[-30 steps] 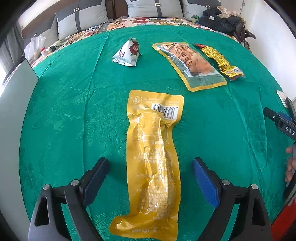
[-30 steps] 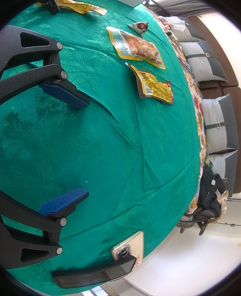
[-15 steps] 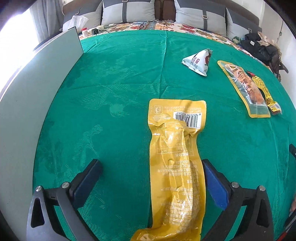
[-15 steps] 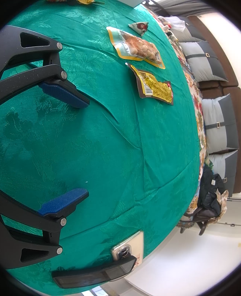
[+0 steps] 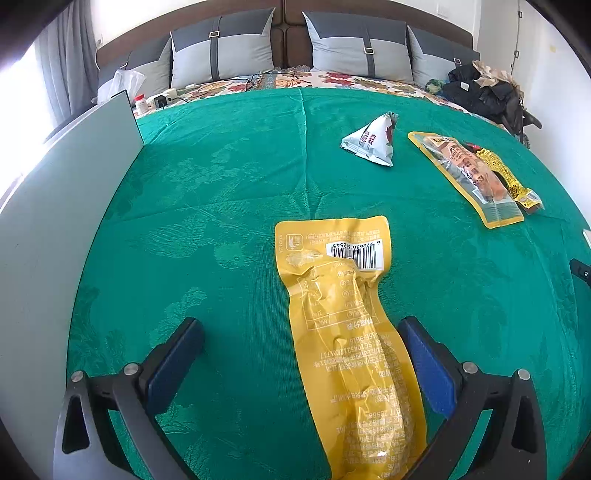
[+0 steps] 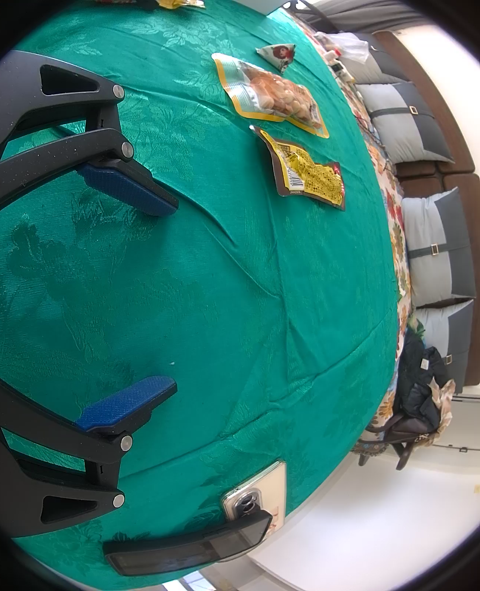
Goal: Organize snacks
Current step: 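Hold the yellow pack with the left tool while the right tool grasps the peanut pack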
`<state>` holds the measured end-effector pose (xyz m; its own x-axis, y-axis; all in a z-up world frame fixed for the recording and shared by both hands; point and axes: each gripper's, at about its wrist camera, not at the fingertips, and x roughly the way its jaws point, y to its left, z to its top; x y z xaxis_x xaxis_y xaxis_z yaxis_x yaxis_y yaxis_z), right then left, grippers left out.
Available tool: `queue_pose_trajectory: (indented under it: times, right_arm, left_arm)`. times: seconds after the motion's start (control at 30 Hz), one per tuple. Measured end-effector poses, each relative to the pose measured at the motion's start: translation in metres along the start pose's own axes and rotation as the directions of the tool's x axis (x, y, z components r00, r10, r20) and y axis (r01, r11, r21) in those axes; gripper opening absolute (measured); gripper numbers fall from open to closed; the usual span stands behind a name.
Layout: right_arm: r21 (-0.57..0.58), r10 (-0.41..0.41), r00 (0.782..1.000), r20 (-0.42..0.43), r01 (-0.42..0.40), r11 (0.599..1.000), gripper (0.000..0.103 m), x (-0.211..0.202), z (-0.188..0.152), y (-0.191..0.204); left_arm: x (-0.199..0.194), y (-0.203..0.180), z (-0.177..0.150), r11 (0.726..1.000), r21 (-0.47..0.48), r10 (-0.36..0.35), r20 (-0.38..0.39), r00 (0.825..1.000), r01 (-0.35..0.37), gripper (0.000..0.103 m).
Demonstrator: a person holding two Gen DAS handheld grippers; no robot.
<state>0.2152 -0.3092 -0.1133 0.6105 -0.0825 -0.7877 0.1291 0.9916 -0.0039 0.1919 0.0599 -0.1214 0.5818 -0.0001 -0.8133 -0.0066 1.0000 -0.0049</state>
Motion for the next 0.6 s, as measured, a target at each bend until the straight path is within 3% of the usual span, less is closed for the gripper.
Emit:
queue_pose_trajectory:
  times: [0.3,0.47,0.53,0.6]
  right_arm:
    - [-0.004,0.018,1.000,0.024,-0.018,1.000,0.089,-0.012,-0.004,0.013]
    - [-0.156,0.183,0.971,0.154,-0.159,0.975,0.089,-0.062,0.013,0.086]
    - [-0.223,0.244,0.959,0.144,-0.209,0.952,0.089,-0.065,0.033,0.121]
    - [-0.244,0.273,0.959,0.080,-0.247,0.938,0.089,-0.051,0.058,0.151]
  left_arm:
    - [0.000,0.000,0.000,1.000,0.000,-0.001,0.000,1.000,0.001,0.103]
    - [0.000,0.001,0.000,1.000,0.000,-0.001,0.000,1.000,0.001,0.103]
    - [0.000,0.001,0.000,1.000,0.000,-0.001,0.000,1.000,0.001,0.103]
    - [0.000,0.001,0.000,1.000,0.000,-0.001,0.000,1.000,0.001,0.103]
